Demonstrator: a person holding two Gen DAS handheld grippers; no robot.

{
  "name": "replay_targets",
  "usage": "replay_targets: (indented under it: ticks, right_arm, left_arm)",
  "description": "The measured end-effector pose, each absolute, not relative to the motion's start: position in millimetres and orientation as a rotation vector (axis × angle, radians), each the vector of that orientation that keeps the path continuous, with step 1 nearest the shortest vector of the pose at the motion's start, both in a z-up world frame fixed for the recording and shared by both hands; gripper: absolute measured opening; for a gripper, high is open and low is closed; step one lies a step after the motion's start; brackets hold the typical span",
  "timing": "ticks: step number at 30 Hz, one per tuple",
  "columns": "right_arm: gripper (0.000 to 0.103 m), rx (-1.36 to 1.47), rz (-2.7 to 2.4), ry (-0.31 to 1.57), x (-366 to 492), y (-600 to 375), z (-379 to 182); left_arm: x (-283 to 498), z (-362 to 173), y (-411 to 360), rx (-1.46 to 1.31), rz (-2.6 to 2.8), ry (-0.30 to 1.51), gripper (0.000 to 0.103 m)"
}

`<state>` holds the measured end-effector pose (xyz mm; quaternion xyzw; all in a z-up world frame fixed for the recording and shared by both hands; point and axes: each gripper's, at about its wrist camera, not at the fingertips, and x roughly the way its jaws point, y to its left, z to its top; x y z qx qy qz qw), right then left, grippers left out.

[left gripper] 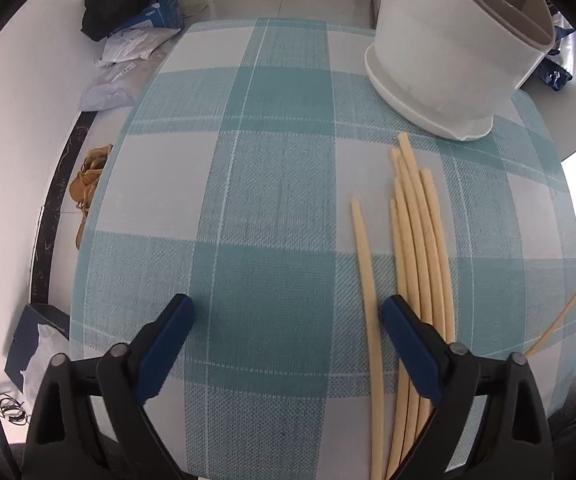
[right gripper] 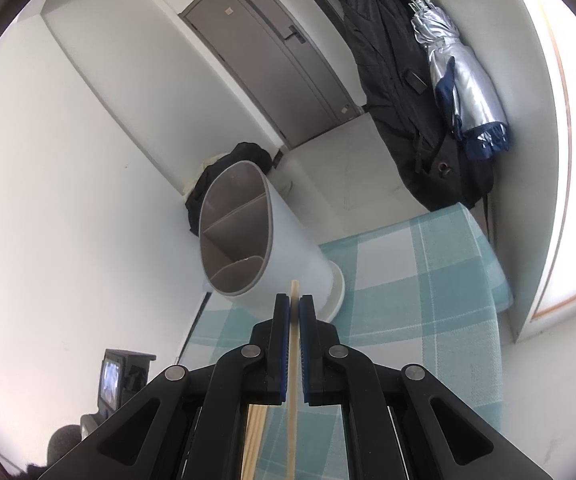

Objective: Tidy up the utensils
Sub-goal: 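Lift the chopstick with the right gripper while the left gripper grasps another chopstick, then carry both chopsticks over the white holder and open both grippers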

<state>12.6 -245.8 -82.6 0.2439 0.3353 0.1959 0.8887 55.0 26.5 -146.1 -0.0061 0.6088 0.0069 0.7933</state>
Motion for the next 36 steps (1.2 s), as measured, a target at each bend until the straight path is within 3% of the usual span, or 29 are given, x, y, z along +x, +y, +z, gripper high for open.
replay_targets:
  ticks: [2, 4, 5, 7, 9, 16, 29, 36]
  right_arm:
    - [0.004, 0.504, 0.407, 0.697, 13, -245, -83]
    - [0.004, 0.499, 0.405, 0.696, 13, -244, -82]
    - [0.004, 0.495, 0.404, 0.695, 12, -244, -82]
    - [0.004, 0.487, 0.4, 0.692, 12, -245, -81]
    - [0.004, 0.485, 0.398, 0.694, 12, -245, -81]
    - [0.004, 0.467, 0.385, 0.692, 10, -243, -80]
    - [0.004, 0.224, 0.43, 0.562, -33, -201, -52]
    - [0.004, 0.153, 0.421, 0.515, -47, -179, -42]
  left_arm:
    - [61, -144, 23, -0.002, 0.001, 1.293, 0.075]
    - [67, -142, 19, 0.006, -0.017, 1.28, 0.05]
    - [68, -141, 16, 0.007, -0.02, 1.274, 0.045]
    - [71, -141, 9, 0.011, -0.035, 1.265, 0.018]
    - [72, -141, 4, 0.014, -0.049, 1.269, 0.004]
    - [75, -136, 9, -0.043, -0.039, 1.273, 0.001]
    - [16, -26, 10, -0.105, -0.16, 0.812, 0.001]
    - [18, -17, 17, -0.092, -0.201, 0.774, 0.001]
